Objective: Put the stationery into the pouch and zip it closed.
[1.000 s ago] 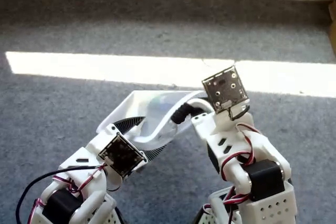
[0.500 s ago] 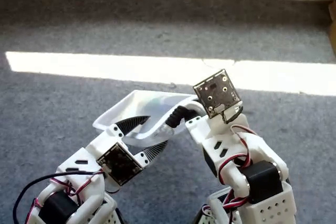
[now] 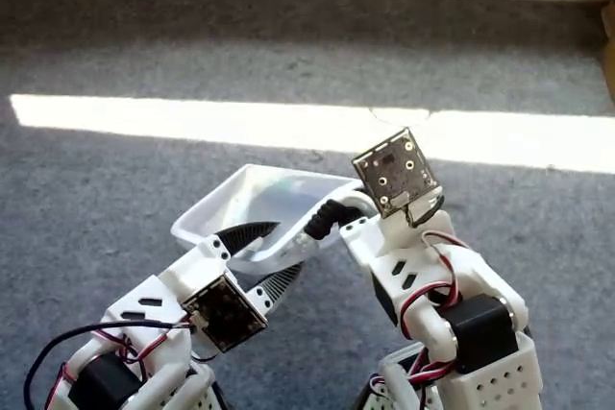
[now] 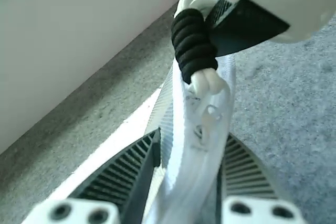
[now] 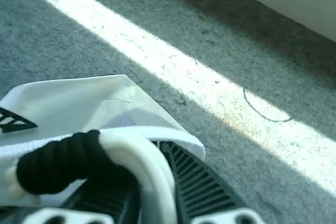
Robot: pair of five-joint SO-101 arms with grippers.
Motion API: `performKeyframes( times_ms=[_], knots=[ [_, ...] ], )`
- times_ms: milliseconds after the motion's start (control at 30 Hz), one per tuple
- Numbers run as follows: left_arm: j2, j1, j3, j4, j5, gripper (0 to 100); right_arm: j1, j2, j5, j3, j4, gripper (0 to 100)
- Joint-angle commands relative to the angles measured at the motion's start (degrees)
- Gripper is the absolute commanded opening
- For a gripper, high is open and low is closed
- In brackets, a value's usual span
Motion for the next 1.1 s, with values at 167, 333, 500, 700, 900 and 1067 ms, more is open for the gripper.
performKeyframes(
  times_ms=[167, 333, 500, 700, 900, 1067],
  knots=[
    [0.04, -5.41, -0.13, 1.41, -0.62, 17, -0.31, -0.84, 0.79, -0.84, 0.04, 0.4],
    [0.04, -5.41, -0.48, 4.13, -0.70, 18, -0.31, -0.84, 0.79, -0.84, -0.04, 0.4],
    [0.04, -7.60, -0.57, 4.57, -0.62, 25, -0.31, -0.84, 0.79, -0.84, -0.04, 0.4],
    [0.04, -10.77, -1.45, 4.92, -0.62, 24, -0.31, -0.84, 0.79, -0.66, -0.31, 0.4],
    [0.04, -10.77, -3.03, 7.12, -0.62, 21, -0.31, -0.84, 0.79, -0.57, -0.31, 0.4],
    [0.04, -10.77, -3.03, 7.03, -0.62, 20, -0.31, -0.84, 0.79, -0.48, -0.31, 0.4]
  ],
)
